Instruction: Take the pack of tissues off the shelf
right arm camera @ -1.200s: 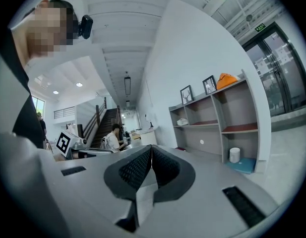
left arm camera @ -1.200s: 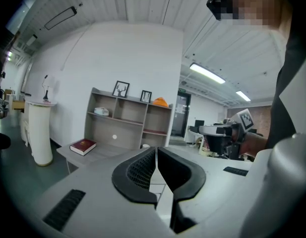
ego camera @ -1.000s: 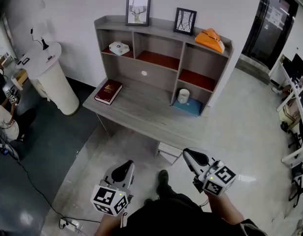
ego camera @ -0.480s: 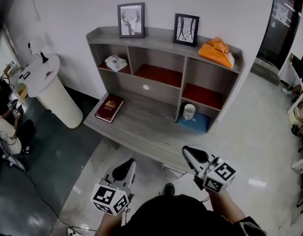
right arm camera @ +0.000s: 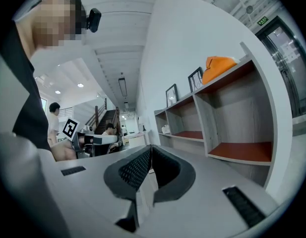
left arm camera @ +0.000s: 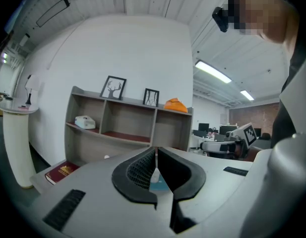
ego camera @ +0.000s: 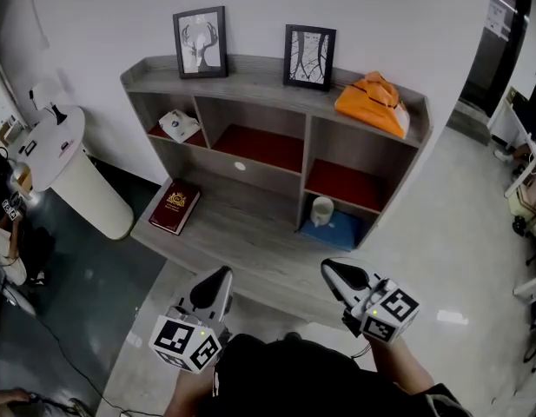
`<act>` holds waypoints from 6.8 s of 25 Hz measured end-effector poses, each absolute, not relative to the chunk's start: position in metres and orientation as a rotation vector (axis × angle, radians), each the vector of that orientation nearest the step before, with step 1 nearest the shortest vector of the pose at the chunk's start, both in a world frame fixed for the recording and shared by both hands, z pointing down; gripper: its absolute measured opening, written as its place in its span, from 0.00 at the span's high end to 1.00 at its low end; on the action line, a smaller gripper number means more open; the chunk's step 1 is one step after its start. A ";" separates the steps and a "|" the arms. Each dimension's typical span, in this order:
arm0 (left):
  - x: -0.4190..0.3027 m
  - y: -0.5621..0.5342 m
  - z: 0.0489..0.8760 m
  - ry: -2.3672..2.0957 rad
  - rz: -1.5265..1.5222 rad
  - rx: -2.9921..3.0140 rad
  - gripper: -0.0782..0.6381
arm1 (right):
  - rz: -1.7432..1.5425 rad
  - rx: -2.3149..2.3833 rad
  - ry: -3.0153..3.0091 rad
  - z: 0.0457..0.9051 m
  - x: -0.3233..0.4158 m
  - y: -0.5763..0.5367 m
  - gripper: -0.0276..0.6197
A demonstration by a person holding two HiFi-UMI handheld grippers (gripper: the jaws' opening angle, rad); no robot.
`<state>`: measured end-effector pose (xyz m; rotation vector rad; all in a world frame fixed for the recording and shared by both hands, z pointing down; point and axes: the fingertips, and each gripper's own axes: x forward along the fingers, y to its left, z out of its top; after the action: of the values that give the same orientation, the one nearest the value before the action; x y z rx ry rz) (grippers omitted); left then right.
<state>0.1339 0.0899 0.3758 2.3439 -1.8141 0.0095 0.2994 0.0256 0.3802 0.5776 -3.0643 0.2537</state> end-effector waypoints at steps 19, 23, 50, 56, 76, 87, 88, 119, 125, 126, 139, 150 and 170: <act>0.054 -0.072 0.376 -1.363 0.145 2.673 0.85 | 0.284 1.074 -2.971 0.375 0.215 -0.074 0.93; 0.032 -0.094 0.380 -1.239 0.157 2.728 0.85 | 0.270 1.178 -2.942 0.372 0.185 -0.081 0.93; 0.161 -0.146 0.261 -0.775 0.221 3.079 0.85 | 0.396 1.361 -2.866 0.382 0.253 -0.094 0.93; 0.192 -0.158 0.222 -0.763 0.198 3.110 0.77 | 0.449 1.364 -2.888 0.393 0.266 -0.084 0.93; 0.259 -0.202 0.198 -0.916 0.427 3.178 0.51 | 0.206 1.222 -2.782 0.400 0.259 -0.087 0.93; 0.273 -0.234 0.205 -0.995 0.534 3.127 0.51 | 0.225 1.081 -2.857 0.396 0.234 -0.090 0.93; 0.274 -0.235 0.205 -1.006 0.550 3.129 0.51 | 0.232 1.086 -2.861 0.396 0.236 -0.090 0.93; 0.255 -0.223 0.208 -0.907 0.690 3.212 0.86 | 0.355 1.172 -2.961 0.376 0.255 -0.084 0.93; 0.227 -0.205 0.203 -0.936 0.488 3.249 0.87 | 0.331 1.148 -2.922 0.378 0.245 -0.085 0.93; 0.222 -0.201 0.202 -0.937 0.455 3.250 0.87 | 0.331 1.148 -2.908 0.380 0.244 -0.084 0.93; 0.171 -0.158 0.204 -0.894 0.179 3.194 0.87 | 0.369 1.104 -2.919 0.380 0.225 -0.083 0.93; 0.126 -0.127 0.215 -0.966 0.067 3.136 0.87 | 0.371 1.083 -2.875 0.389 0.217 -0.083 0.93; 0.056 -0.123 0.343 -1.195 0.153 2.869 0.87 | 0.420 0.945 -2.828 0.403 0.174 -0.079 0.93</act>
<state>0.0556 -0.1230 0.3427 2.8690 -1.1946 0.1529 0.1743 -0.0791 0.4033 0.9452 -2.8282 0.4199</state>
